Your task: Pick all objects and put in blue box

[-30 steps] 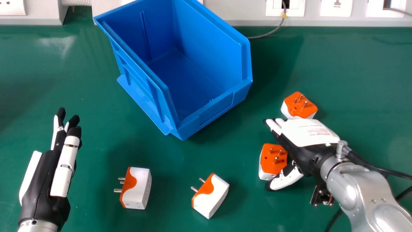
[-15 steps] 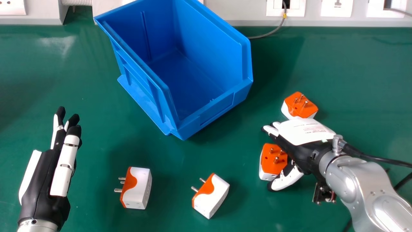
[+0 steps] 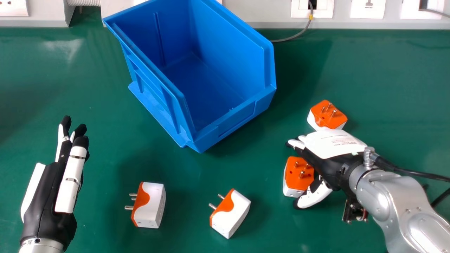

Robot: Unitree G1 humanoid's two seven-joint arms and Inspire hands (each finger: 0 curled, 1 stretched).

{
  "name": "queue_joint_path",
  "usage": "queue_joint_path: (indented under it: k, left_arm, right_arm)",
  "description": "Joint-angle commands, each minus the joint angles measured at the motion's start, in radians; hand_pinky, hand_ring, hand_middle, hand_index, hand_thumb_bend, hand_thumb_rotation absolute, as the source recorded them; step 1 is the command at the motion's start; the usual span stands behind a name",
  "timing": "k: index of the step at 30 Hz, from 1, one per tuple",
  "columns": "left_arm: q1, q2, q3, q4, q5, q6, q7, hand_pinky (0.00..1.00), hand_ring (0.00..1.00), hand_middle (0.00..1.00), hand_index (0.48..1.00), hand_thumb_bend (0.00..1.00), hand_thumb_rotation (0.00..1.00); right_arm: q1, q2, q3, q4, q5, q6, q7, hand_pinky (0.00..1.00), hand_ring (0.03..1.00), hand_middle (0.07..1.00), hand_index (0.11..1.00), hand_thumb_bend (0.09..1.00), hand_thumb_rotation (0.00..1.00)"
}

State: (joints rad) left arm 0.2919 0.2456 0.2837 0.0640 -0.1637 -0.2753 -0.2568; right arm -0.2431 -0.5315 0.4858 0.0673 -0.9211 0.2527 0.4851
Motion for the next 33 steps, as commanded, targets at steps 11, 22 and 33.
queue_joint_path:
  k: [11, 22, 33]
  left_arm:
    - [0.003, 0.008, 0.009, -0.043, 0.000, 0.008, 0.007, 1.00, 1.00, 1.00, 1.000, 0.39, 1.00]
    - [0.006, 0.008, 0.005, -0.062, 0.003, 0.020, 0.012, 1.00, 1.00, 1.00, 1.000, 0.41, 1.00]
    - [0.006, 0.008, 0.007, -0.069, 0.002, 0.027, 0.013, 1.00, 1.00, 1.00, 1.000, 0.41, 1.00]
  right_arm:
    - [0.070, -0.028, 0.002, 0.009, -0.007, 0.007, 0.009, 0.77, 0.808, 0.866, 0.844, 0.469, 0.36]
    - [0.098, -0.016, -0.032, 0.025, 0.017, -0.059, -0.141, 0.42, 0.501, 0.565, 0.578, 0.467, 0.33]
    - [0.114, -0.024, -0.037, 0.035, 0.017, -0.078, -0.200, 0.26, 0.333, 0.402, 0.495, 0.488, 0.18]
